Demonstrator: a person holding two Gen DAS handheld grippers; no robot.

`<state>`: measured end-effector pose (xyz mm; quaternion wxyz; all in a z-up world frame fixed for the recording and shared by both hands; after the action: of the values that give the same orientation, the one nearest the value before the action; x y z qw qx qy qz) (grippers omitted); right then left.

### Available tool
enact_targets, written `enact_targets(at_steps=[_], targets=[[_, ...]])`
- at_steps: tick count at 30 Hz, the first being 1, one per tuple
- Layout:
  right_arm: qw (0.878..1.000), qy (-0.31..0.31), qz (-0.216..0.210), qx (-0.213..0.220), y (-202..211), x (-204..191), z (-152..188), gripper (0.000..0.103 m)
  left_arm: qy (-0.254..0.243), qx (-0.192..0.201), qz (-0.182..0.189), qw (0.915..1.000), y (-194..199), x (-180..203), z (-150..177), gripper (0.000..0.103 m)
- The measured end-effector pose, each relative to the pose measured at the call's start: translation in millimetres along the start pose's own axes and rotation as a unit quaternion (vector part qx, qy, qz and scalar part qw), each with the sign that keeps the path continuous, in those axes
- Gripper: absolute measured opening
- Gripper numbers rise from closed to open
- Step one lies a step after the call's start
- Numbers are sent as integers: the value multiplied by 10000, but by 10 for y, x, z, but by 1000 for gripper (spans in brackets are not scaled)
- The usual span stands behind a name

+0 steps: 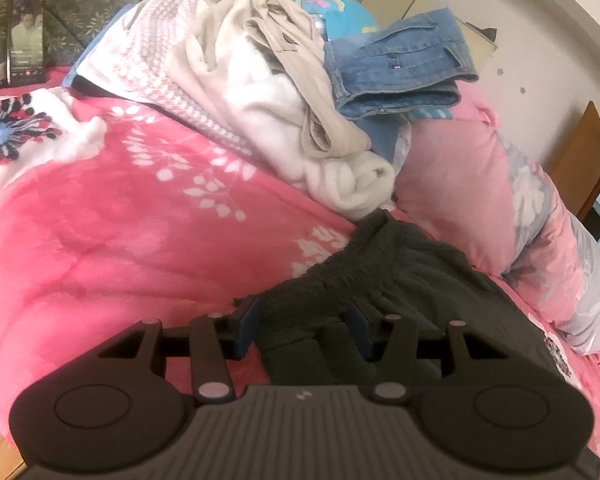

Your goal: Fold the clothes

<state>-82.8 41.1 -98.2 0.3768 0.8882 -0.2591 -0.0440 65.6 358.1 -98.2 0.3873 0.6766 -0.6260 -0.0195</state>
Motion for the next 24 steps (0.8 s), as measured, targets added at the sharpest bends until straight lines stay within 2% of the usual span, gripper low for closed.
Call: enact_targets(at_steps=[2,6,15,16,18,19,21,24], targets=[[9985,502,157,-141,-140,-107,-10,39,58,-11,-83,9999,14,-44,2,57],[9868,1439,626,-411,-386,-297,26,41,252,-10,-12,9997,59,-142,8,57],[9450,2749,1682,-559,-662,-522,189,38,455,26,94,9989,110,-223,15,57],[9449,2734,1716,-548,-660,-509,176,36,469,27,114,9988,115,-229,15,57],[9513,2527,1696,-499,-626,-441,118,20,517,10,214,9984,120,-247,14,61],[9543,2422,1686,-474,-609,-407,89,16,560,-6,313,9979,122,-261,14,63],[9673,1988,1516,-425,-532,-307,24,6,676,-37,551,9962,130,-297,14,69],[9832,1322,1215,-314,-425,-171,-38,1,862,-50,798,9931,143,-346,13,70]])
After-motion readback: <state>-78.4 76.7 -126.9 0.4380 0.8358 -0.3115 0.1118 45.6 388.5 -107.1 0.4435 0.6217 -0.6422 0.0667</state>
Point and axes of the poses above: each gripper's, at about its wrist camera, not at the fingertips, and y roughly against the way its jaws point, x to its right, z to its underside, the point moved 4 cm from there along -y, roughly the way its jaws point, and after that the axes turned 6 degrees about -x, right-handed, at the moved point
